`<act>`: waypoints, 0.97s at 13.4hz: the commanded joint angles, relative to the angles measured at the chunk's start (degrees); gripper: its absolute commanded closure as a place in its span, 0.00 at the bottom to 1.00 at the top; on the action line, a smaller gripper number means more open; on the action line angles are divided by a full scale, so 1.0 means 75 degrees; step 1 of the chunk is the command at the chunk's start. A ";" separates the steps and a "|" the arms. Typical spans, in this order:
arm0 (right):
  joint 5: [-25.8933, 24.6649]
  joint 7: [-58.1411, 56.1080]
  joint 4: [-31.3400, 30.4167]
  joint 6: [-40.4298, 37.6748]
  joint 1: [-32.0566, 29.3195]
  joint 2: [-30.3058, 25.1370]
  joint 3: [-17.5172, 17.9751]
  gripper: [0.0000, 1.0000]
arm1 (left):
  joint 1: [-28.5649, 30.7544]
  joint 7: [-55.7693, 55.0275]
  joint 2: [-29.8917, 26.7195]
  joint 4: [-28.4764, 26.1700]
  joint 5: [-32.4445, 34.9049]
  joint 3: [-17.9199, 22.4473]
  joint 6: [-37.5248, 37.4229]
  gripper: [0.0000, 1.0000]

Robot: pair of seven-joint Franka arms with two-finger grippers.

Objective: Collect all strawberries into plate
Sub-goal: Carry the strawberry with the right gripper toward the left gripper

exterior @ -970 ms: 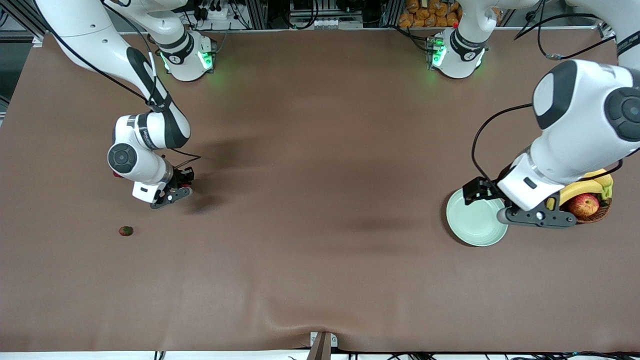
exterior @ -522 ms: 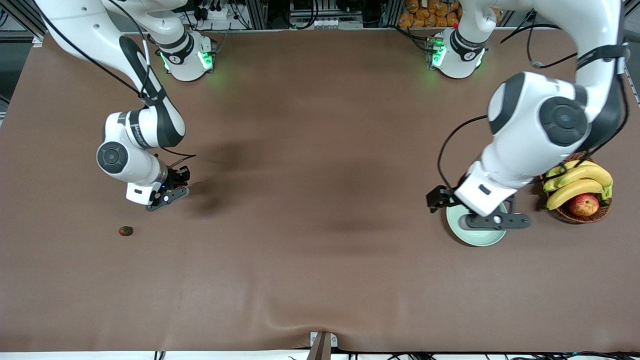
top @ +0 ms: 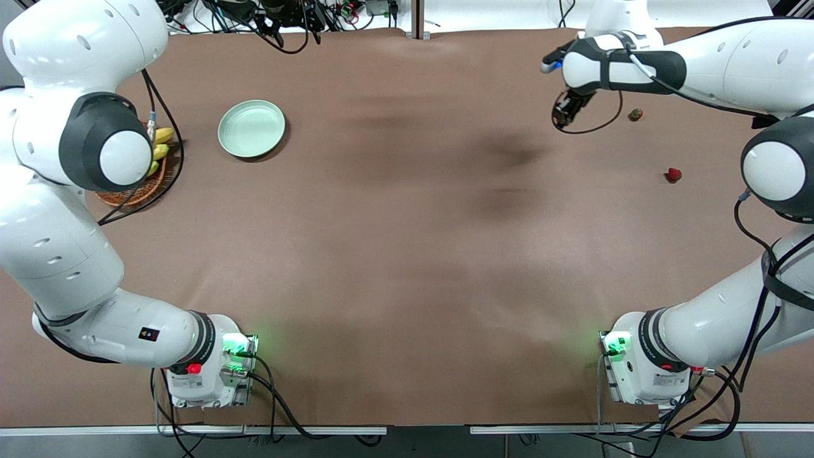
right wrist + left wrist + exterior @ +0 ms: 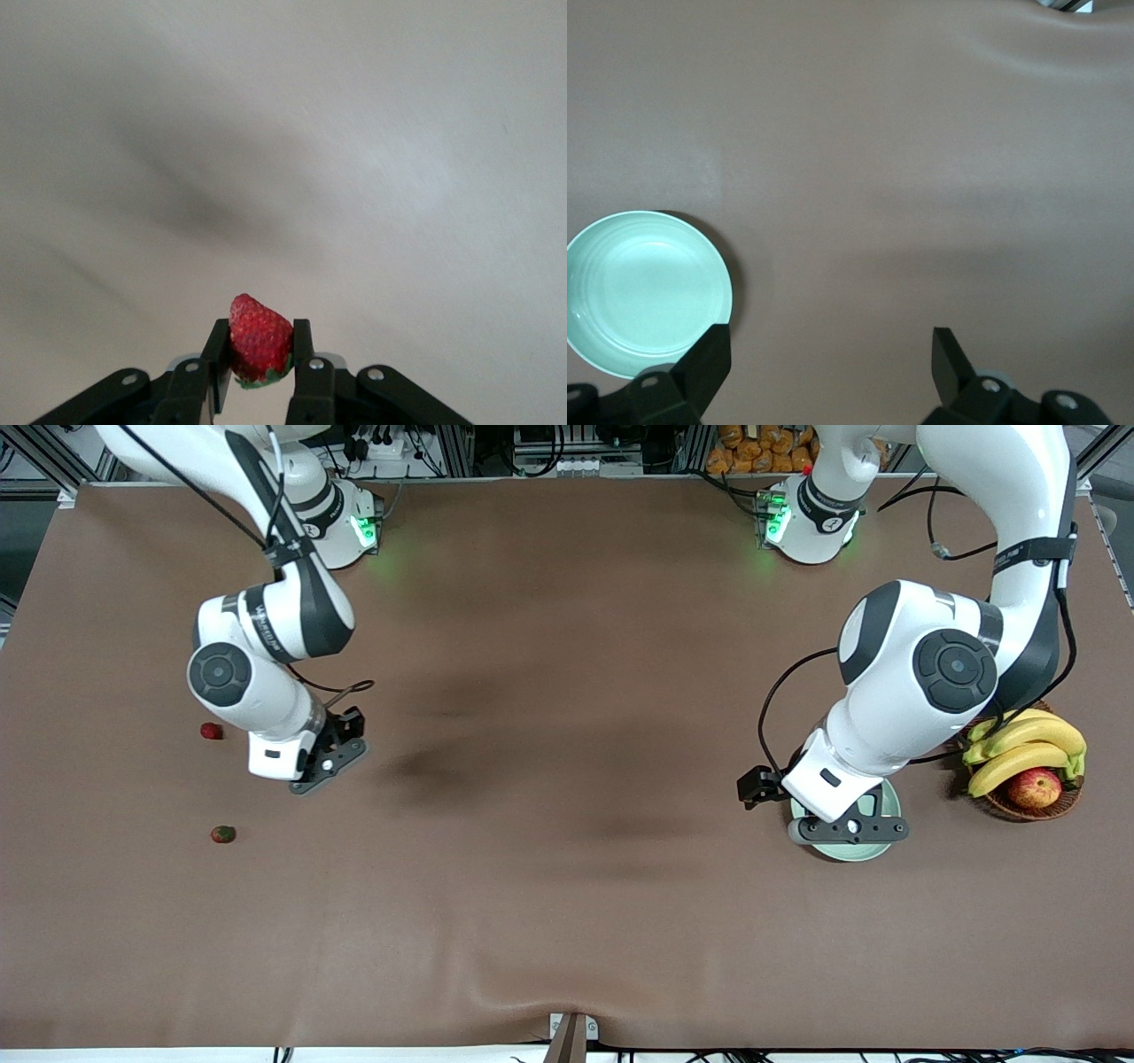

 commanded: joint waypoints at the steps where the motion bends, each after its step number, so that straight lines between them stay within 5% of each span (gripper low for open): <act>1: 0.0488 -0.0007 0.1102 -0.0149 0.0416 0.0804 -0.0054 1.00 | -0.0077 -0.0124 -0.0068 -0.0130 0.0292 0.0016 0.0092 0.00; 8: 0.0923 0.1864 0.3808 -0.0138 0.1716 0.3089 -0.0054 1.00 | 0.0098 -0.0148 -0.0115 -0.0154 0.0292 0.0016 0.0092 0.00; 13: 0.1273 0.3365 0.4760 -0.0056 0.2654 0.3993 -0.0043 1.00 | 0.0156 -0.0136 -0.0209 -0.0388 0.0292 0.0016 0.0081 0.00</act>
